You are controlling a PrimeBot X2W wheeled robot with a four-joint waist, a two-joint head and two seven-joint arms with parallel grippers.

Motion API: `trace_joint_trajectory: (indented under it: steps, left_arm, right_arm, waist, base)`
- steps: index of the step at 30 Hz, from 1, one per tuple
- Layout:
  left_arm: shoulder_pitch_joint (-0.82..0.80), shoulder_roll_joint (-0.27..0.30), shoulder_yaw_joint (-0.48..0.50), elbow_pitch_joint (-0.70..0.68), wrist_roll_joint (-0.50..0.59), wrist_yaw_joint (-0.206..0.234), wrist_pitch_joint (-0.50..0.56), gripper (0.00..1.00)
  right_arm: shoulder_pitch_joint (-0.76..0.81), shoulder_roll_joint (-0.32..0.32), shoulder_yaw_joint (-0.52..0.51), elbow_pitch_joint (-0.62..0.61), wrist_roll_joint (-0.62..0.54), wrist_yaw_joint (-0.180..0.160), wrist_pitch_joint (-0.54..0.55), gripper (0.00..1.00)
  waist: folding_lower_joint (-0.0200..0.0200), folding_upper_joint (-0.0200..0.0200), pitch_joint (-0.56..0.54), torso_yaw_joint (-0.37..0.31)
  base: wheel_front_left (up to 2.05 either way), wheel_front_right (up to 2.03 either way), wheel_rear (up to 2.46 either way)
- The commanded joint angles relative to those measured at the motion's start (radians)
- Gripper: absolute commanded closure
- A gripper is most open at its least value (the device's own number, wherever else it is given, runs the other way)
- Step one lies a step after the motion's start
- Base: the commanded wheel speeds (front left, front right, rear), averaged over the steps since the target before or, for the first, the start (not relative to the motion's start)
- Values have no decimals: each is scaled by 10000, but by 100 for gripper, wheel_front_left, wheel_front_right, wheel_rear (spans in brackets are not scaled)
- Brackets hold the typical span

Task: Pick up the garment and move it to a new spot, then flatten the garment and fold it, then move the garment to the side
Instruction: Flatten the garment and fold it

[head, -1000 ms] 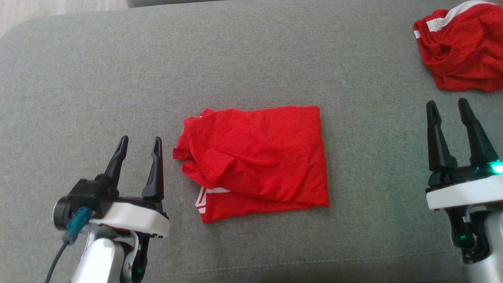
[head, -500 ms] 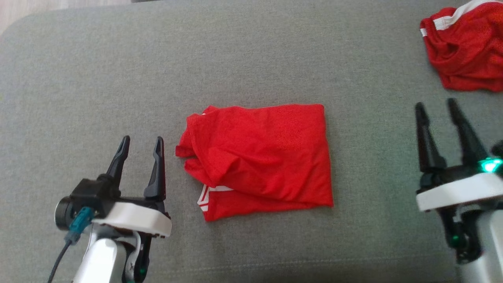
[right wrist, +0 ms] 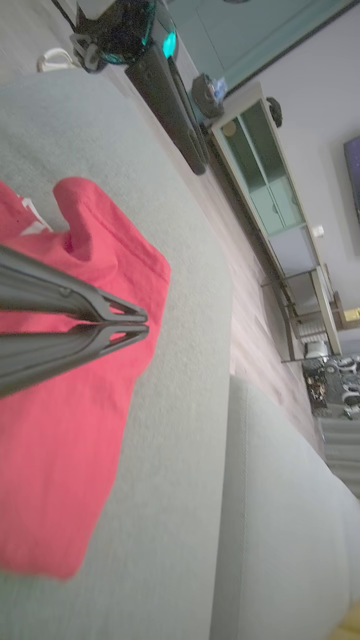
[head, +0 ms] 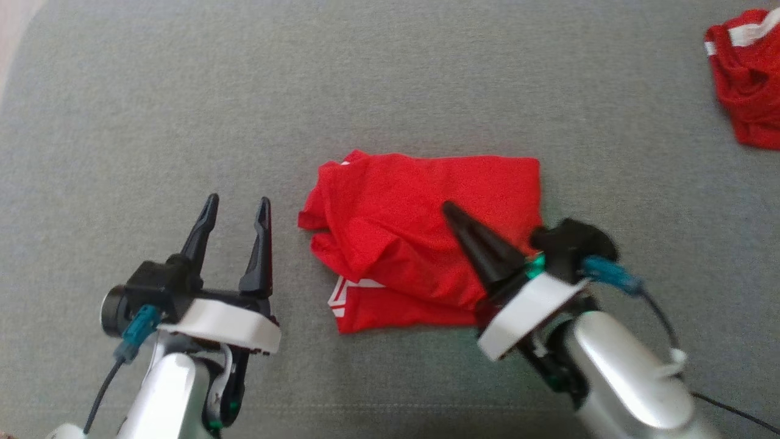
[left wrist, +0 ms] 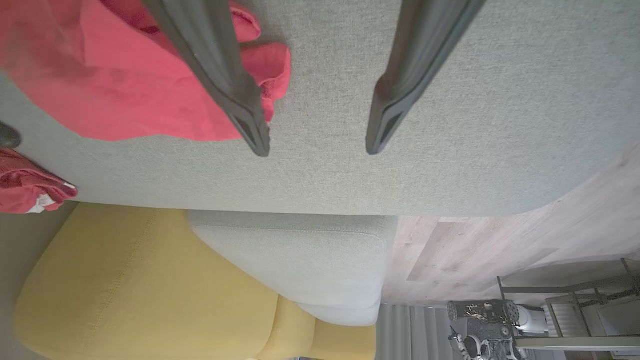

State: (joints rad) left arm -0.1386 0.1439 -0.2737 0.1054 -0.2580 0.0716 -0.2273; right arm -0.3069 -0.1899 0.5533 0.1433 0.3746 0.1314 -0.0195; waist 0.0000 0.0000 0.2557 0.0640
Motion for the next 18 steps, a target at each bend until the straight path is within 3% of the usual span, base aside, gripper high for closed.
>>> trace_joint_trajectory:
  steps: [1,9,18]
  left_arm:
    - [-514,3,287,-195,7,-36,-126,0]
    - [-734,-197,120,70,-37,-129,-245,0]
    - [-828,-286,90,286,-57,-188,-314,0]
  right_arm:
    - [-523,259,762,223,243,-7,-240,100]
    - [-1824,696,2523,2583,818,-7,-824,100]
    - [-2498,975,4381,4393,1466,-7,-997,100]
  waist:
    - [0,0,121,224]
    - [0,0,350,656]
    - [0,0,422,795]
  base:
    - [0,0,0]
    - [0,0,0]
    - [0,0,0]
